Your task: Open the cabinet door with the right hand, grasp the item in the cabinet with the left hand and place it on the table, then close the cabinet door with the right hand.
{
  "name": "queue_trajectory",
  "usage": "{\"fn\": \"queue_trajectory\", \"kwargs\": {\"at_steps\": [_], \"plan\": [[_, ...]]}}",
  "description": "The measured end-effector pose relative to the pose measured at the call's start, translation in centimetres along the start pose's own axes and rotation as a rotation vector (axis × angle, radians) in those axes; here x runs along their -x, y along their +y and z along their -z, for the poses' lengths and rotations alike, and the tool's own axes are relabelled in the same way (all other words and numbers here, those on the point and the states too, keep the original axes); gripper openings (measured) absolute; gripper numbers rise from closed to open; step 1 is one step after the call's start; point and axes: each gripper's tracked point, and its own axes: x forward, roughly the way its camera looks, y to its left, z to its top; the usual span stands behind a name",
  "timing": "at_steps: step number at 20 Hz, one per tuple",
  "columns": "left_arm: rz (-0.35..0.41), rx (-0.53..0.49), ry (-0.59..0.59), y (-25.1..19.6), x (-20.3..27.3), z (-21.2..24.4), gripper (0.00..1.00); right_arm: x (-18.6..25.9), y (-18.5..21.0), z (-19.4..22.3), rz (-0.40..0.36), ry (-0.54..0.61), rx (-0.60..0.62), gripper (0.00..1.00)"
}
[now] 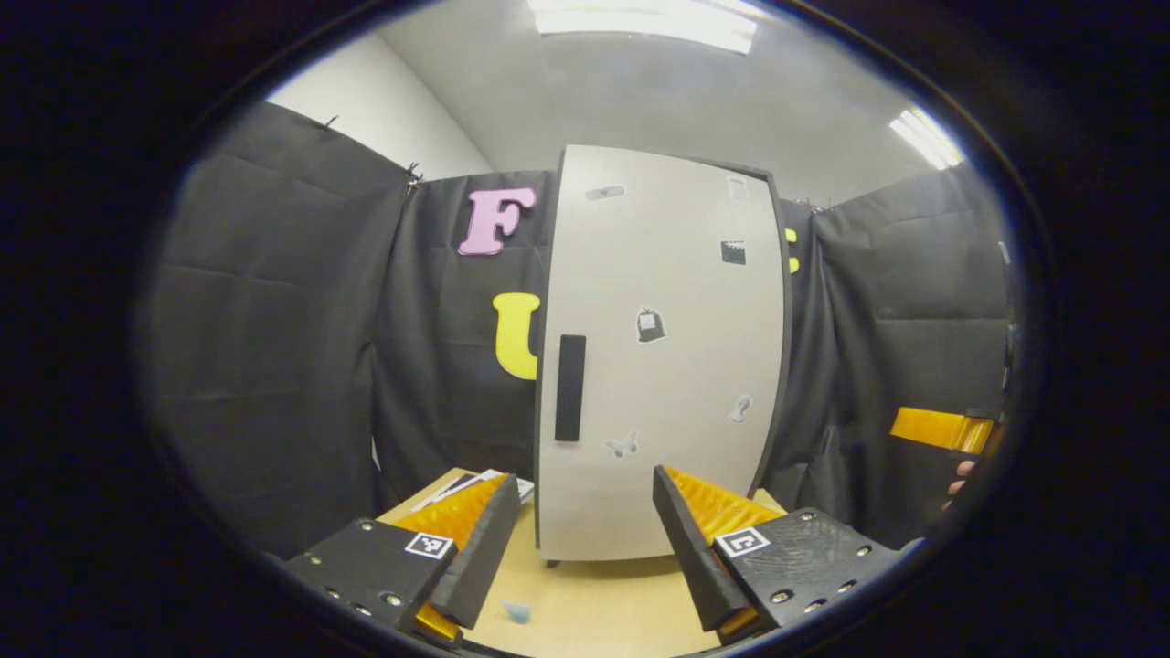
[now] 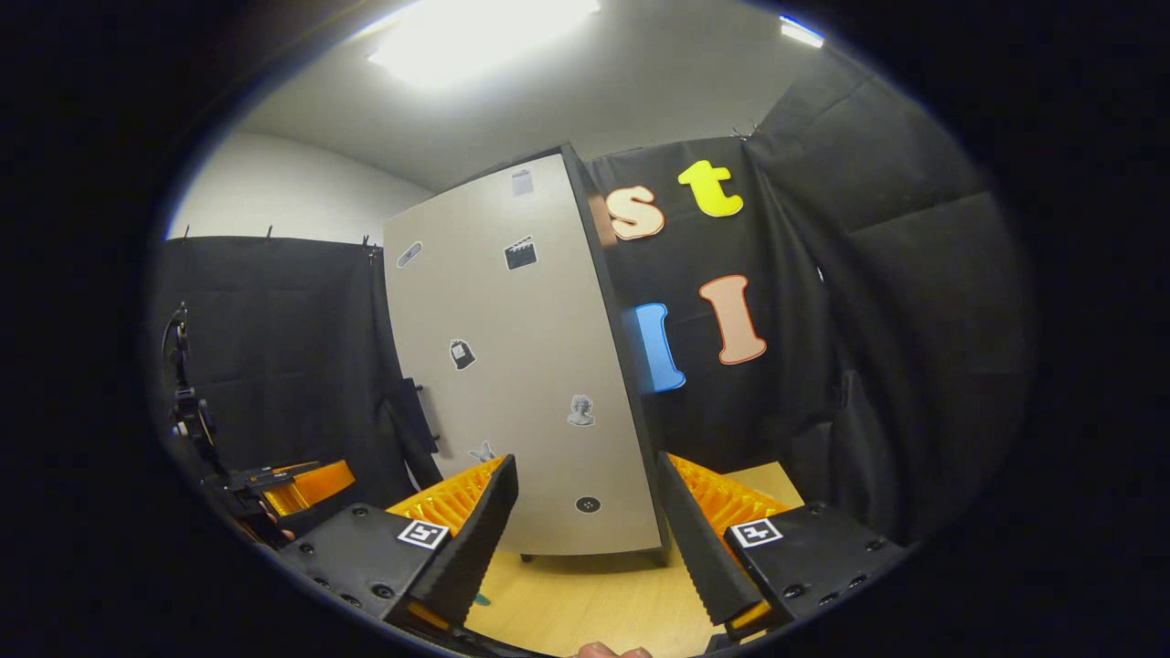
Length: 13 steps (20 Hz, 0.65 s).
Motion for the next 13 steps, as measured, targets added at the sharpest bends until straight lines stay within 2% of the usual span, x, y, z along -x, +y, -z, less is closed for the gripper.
{"fn": "queue_trajectory", "kwargs": {"at_steps": [1, 3, 5, 13], "plan": [[0.002, 0.002, 0.003, -0.1, -0.2, 0.1, 0.88, -0.5, 0.0, -0.1, 0.000, -0.002, -0.012, 0.92], [0.002, 0.012, 0.006, 0.3, -0.7, 0.4, 0.88, -1.3, 0.0, 0.2, 0.010, -0.003, -0.033, 0.98], [-0.004, 0.020, -0.006, 1.0, -1.3, 0.3, 0.88, -2.2, 0.1, 0.6, 0.030, 0.001, -0.046, 0.98], [0.040, 0.014, -0.051, 3.3, -5.1, 1.1, 0.88, -4.2, 0.0, 3.2, 0.165, 0.012, -0.046, 0.98]]}}
